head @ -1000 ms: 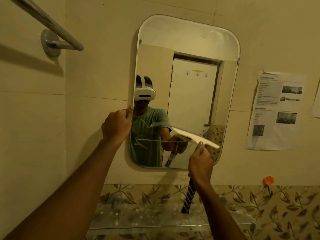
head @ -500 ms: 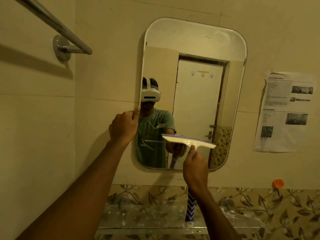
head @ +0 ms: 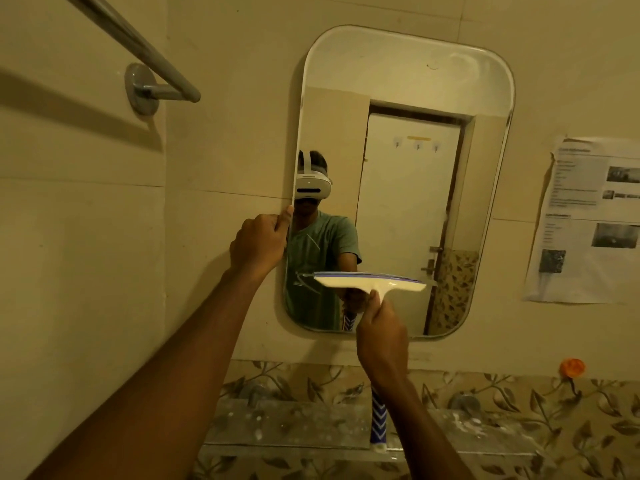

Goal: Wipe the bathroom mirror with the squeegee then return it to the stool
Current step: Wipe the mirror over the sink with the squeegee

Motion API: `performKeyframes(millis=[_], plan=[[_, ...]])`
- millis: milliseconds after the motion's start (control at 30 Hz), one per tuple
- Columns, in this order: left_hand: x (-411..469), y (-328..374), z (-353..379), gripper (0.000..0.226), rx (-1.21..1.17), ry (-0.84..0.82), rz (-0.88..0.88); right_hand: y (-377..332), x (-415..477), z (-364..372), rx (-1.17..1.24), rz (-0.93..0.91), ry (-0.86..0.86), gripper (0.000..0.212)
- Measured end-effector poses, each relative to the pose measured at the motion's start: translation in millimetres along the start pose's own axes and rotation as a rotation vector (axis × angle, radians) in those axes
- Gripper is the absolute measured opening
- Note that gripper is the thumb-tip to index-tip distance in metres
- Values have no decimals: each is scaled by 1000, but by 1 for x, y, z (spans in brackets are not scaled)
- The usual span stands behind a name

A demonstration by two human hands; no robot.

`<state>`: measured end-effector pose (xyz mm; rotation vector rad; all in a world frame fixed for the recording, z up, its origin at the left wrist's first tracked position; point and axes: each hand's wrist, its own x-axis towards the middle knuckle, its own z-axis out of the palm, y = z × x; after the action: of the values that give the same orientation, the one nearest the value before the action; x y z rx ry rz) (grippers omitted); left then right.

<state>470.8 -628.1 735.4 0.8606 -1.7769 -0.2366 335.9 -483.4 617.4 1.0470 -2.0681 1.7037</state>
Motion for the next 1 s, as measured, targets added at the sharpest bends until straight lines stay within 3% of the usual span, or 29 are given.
performKeyframes(millis=[233,433,500,767,900,1000], plan=[[2,1,-10,58,-36,-86,-11,-66,52,-12,108,-159,49,31],[3,-1,-7,58,-68,-76,-13,-3,1,0,23,-140,-66,50],[2,-1,-6,57,-70,-74,-11,1,-3,-3,-6,-125,-77,47],[8,-3,-12,58,-75,-166,-9,-72,51,-8,76,-264,-37,33],[14,-4,-16,59,-83,-219,-6,-38,24,4,-39,-299,-124,31],[12,-3,-15,57,-77,-207,0,1,2,1,-294,-349,-212,26]])
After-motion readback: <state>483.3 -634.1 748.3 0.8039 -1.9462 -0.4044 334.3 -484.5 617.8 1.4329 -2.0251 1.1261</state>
